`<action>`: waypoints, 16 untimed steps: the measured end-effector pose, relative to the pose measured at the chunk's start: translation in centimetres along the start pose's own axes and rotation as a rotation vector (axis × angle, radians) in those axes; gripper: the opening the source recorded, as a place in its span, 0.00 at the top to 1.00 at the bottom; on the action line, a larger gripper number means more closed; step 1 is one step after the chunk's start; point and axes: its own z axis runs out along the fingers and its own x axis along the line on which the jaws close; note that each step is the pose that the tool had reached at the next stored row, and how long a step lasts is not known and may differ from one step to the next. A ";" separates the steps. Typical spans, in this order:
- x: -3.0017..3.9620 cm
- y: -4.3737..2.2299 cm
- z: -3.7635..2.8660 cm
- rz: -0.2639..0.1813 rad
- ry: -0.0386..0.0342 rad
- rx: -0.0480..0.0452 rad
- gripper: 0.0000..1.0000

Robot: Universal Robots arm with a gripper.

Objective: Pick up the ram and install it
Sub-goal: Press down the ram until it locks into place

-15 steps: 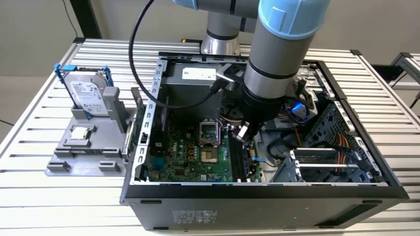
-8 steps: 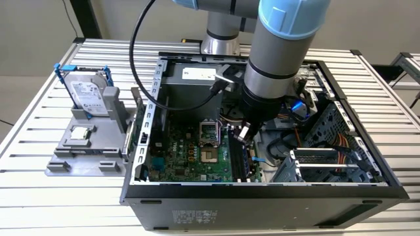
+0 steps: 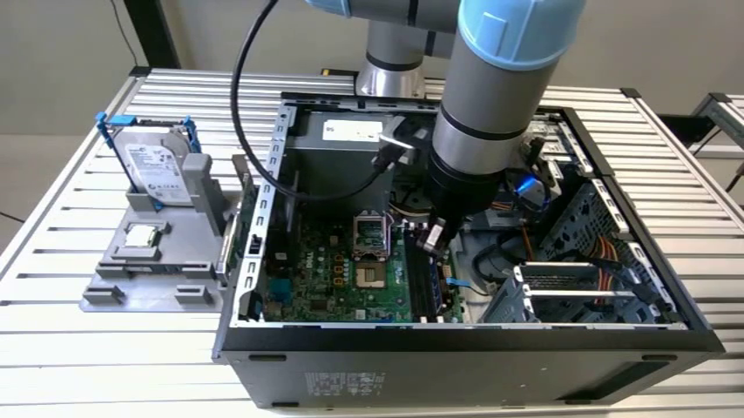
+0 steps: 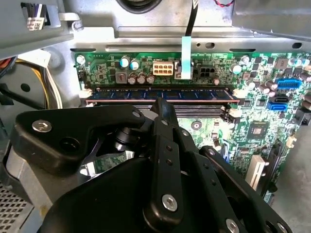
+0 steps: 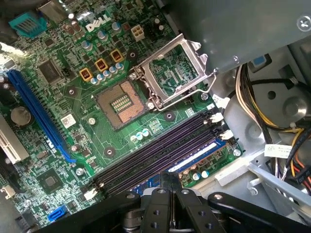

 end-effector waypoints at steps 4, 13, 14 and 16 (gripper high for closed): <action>0.00 0.00 0.00 -0.027 -0.0001 -0.0010 1.00; 0.00 0.00 0.00 -0.084 -0.0004 -0.0031 1.00; 0.00 0.00 0.00 -0.090 -0.0004 -0.0033 1.00; 0.00 0.00 0.00 -0.102 -0.0004 -0.0038 1.00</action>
